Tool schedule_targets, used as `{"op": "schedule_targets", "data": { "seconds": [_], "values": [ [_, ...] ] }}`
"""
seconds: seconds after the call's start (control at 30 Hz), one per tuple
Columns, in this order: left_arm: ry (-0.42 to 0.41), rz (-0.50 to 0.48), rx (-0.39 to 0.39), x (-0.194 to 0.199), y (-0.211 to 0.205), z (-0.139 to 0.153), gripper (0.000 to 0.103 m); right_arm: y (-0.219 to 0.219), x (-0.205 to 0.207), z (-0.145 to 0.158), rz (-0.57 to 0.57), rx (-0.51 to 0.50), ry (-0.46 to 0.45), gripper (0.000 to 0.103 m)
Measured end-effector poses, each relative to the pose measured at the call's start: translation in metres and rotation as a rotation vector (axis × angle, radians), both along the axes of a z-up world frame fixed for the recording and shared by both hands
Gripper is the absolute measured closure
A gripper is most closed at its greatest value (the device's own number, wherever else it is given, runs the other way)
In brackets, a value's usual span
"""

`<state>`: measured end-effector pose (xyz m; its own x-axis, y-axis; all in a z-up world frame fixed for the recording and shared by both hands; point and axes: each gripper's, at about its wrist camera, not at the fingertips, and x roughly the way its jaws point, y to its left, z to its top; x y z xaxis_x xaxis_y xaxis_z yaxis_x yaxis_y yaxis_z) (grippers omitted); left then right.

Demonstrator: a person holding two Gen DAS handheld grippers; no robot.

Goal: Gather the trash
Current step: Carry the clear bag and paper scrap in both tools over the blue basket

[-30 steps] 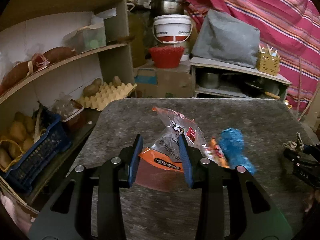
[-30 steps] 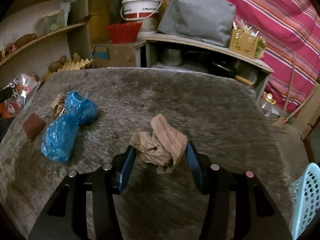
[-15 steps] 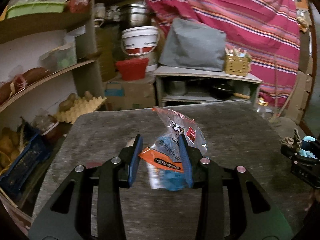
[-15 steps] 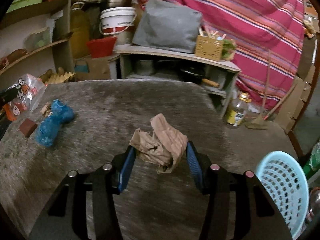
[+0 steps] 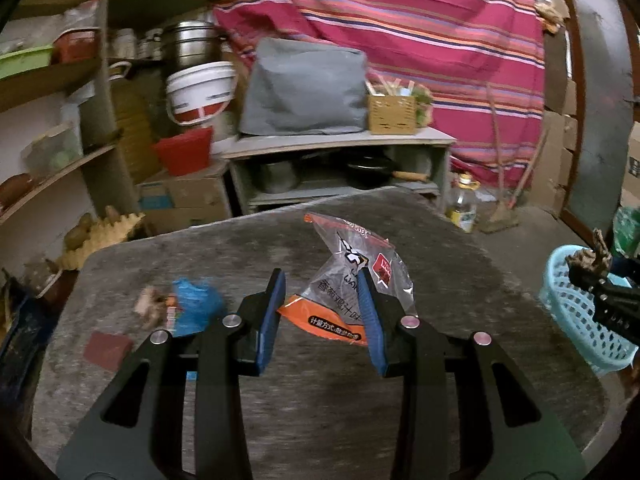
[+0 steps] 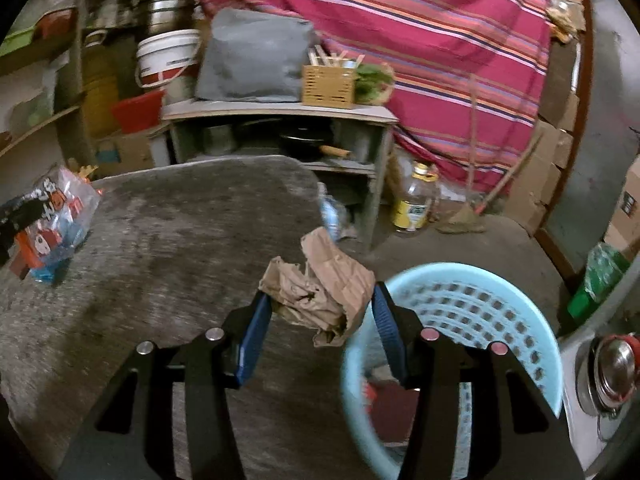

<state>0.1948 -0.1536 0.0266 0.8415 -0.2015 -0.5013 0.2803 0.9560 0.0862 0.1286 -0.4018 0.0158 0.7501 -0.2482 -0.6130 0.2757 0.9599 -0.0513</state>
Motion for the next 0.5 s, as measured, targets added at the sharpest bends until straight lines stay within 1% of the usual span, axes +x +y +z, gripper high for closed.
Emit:
{"op": "schedule_targets", "data": {
  "seconds": [0.2,0.4,0.5],
  "values": [
    [0.008,-0.083,-0.005,-0.013,-0.048,-0.006,0.067,-0.043,-0.028,-0.001,-0.069,0.016,-0.011,0.052],
    [0.020,-0.168,-0.025,-0.027,-0.099,-0.012,0.067,-0.092,-0.055,-0.004,-0.152,0.069,-0.024,0.052],
    [0.038,-0.215,-0.041,-0.033,-0.124,-0.018,0.067,-0.110,-0.067,-0.006,-0.178,0.091,-0.030,0.052]
  ]
}}
